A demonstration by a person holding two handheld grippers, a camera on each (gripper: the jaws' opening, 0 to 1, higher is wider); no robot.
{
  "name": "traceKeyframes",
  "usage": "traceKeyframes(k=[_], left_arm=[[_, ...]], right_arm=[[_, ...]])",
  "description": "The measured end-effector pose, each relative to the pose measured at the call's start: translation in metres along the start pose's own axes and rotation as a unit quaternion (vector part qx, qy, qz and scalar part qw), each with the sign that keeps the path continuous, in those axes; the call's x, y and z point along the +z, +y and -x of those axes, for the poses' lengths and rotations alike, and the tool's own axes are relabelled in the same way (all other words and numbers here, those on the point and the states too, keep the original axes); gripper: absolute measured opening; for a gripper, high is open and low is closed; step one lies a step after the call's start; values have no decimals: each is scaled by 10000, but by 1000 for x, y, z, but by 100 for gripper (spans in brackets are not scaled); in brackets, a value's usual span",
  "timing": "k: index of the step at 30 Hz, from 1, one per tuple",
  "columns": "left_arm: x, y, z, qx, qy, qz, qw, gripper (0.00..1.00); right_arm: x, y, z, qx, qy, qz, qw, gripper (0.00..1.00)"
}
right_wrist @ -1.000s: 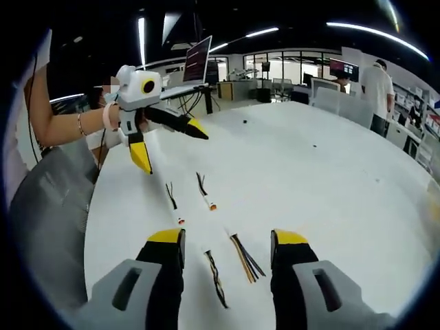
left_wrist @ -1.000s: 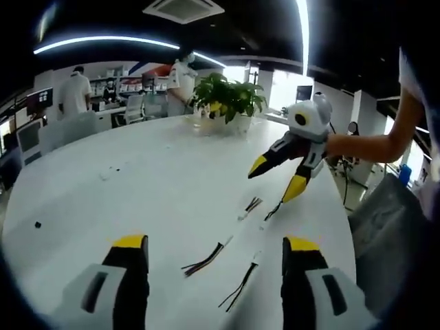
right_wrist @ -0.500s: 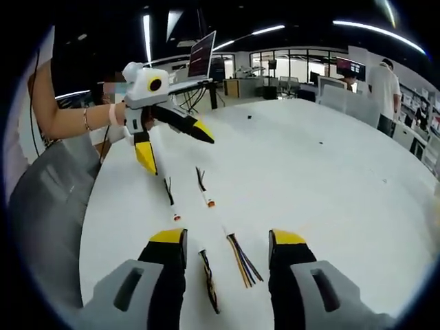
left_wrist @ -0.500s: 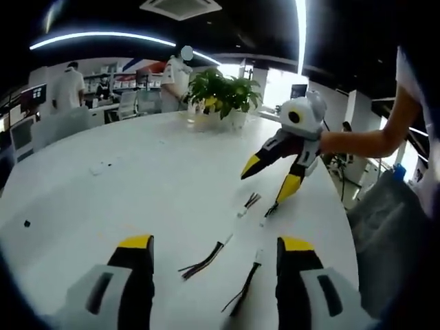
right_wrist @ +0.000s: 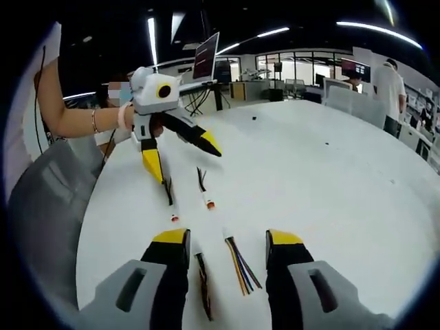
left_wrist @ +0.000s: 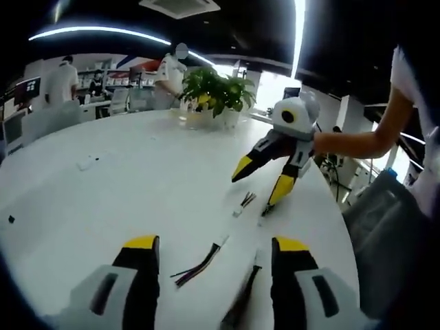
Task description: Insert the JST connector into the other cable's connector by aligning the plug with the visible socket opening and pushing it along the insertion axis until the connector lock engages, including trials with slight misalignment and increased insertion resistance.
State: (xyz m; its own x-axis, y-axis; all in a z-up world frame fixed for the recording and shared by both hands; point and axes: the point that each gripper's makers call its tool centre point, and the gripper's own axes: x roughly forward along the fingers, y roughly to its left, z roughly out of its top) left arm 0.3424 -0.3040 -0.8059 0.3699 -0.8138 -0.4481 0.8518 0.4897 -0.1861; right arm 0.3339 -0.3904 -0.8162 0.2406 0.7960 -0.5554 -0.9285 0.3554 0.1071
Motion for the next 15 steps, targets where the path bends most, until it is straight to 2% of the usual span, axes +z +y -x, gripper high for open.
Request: traceKeyframes(k=[5,9,13,15], left_arm=[[-4,3,-5,-108,-4,-28,9999,60],[-7,3,-10,-304,-29,27,9995,51],[-10,6,-16,-436,-60,61,9990,50],[-14,7,-18,-469,-7,221,9987,50]], right_arm=[[-3,-2,-3,76,-18,-34,10000,41],[-5,-3,-6,163,-57,49,9998,36],[-7,-3,-10,288,-60,62,9995,37],[-4,1,-12,441,-182,-95,9988,37]])
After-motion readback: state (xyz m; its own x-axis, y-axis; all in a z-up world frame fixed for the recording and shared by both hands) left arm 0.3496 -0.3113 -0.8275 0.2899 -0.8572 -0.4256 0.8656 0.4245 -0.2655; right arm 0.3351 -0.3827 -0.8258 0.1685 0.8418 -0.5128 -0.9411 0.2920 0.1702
